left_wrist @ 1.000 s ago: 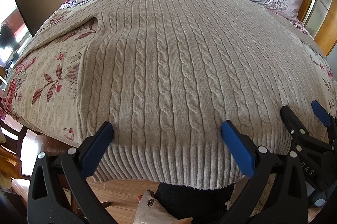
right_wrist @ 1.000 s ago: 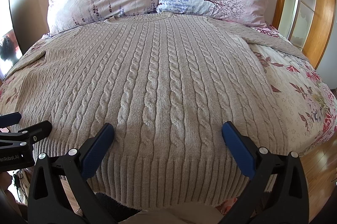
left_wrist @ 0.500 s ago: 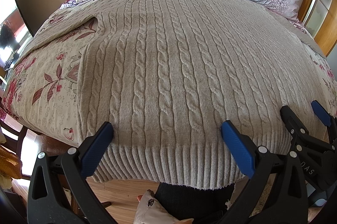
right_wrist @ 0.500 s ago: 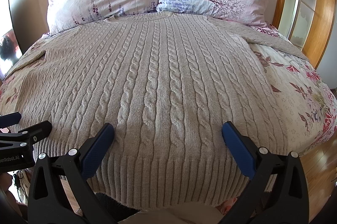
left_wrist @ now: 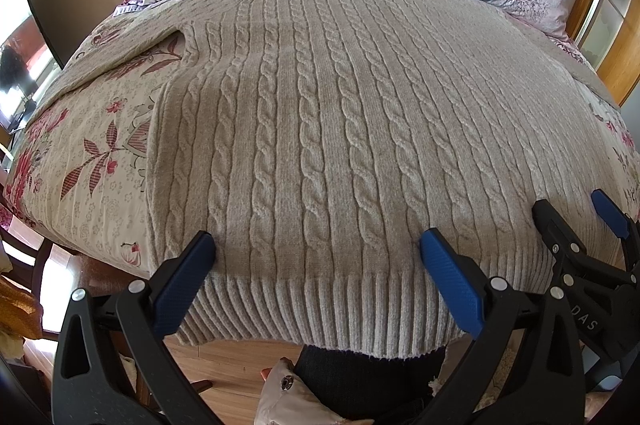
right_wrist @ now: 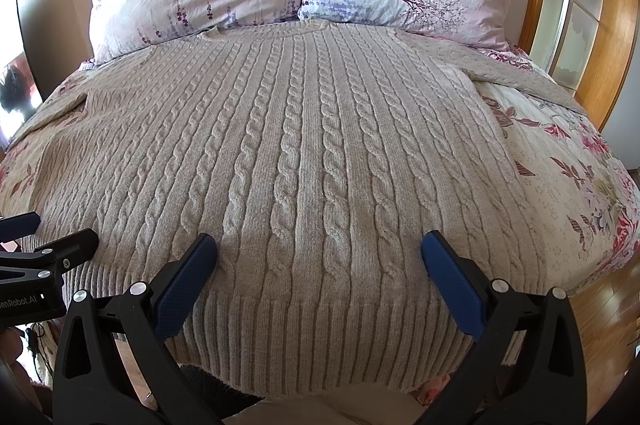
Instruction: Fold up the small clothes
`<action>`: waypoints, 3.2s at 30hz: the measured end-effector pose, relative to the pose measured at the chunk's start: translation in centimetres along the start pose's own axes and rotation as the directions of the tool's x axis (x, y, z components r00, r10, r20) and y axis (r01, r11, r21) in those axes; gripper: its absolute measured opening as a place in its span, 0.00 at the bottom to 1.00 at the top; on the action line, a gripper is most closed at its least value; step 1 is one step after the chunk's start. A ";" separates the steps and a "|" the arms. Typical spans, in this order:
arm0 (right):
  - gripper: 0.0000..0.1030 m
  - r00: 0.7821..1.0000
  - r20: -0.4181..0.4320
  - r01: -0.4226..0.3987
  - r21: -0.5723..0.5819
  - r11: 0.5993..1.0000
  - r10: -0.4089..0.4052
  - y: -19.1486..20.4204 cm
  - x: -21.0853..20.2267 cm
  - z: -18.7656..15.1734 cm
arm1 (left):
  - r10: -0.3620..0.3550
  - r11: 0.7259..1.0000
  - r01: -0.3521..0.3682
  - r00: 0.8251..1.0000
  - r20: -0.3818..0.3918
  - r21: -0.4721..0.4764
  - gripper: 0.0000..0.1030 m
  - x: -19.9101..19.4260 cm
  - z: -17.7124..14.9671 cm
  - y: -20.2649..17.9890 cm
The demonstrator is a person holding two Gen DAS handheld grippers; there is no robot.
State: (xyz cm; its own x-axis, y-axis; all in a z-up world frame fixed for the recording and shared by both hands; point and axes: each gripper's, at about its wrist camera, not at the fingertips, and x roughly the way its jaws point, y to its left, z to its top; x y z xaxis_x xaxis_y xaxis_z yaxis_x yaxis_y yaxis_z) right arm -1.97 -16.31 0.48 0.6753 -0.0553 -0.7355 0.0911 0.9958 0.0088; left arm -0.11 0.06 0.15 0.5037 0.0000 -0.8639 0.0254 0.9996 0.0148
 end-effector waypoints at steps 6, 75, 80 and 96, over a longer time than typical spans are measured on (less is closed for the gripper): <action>0.99 1.000 -0.014 -0.004 -0.008 1.000 0.004 -0.1 0.0 -0.1 | 0.001 1.000 -0.001 1.000 -0.001 0.001 0.98 0.1 0.0 0.0; 0.08 0.974 0.221 -0.095 0.628 0.773 -0.059 -30.8 5.0 19.0 | -0.388 0.909 0.413 0.890 0.238 -0.063 0.98 4.2 15.1 3.9; 0.08 0.952 0.288 -0.223 0.432 0.874 0.101 -21.7 3.4 22.0 | -0.365 0.912 0.401 0.889 0.275 -0.087 0.98 3.4 15.3 5.0; 0.45 0.889 -0.051 -0.390 0.438 0.810 0.455 -10.1 12.2 17.6 | -0.371 0.914 0.402 0.885 0.281 -0.059 0.98 3.0 15.6 5.3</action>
State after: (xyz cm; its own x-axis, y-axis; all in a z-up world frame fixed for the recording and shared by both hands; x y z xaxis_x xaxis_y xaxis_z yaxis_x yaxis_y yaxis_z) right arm 18.28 -28.37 3.34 0.6045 0.4075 -0.6844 0.1312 0.7966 0.5901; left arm 14.96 4.87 5.49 0.6793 -0.3791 -0.6283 0.1743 0.9151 -0.3636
